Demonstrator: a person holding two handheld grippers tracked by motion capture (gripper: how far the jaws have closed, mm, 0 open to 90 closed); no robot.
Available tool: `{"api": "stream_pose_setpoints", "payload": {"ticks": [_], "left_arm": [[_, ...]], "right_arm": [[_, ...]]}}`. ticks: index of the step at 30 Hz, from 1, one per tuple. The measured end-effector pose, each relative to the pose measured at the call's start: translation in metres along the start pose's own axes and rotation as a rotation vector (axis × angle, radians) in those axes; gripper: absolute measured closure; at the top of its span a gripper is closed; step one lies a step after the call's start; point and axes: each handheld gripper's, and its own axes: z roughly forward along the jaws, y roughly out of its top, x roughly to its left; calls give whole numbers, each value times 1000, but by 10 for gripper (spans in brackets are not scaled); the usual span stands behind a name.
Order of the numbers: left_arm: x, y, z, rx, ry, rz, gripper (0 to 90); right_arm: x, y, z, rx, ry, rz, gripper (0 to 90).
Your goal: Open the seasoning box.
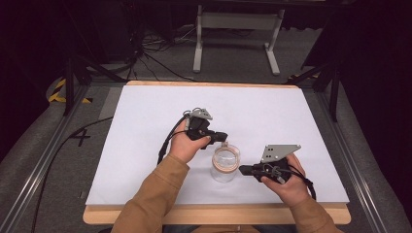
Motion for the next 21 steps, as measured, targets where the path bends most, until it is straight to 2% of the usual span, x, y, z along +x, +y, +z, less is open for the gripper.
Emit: {"api": "stream_pose_setpoints", "payload": {"ticks": [11, 21], "left_arm": [[1, 0, 0, 3, -10, -4, 874], [-2, 1, -1, -4, 14, 11, 875]], "right_arm": [[-3, 0, 6, -50, -14, 33, 900], [-4, 1, 5, -68, -15, 36, 900]]}}
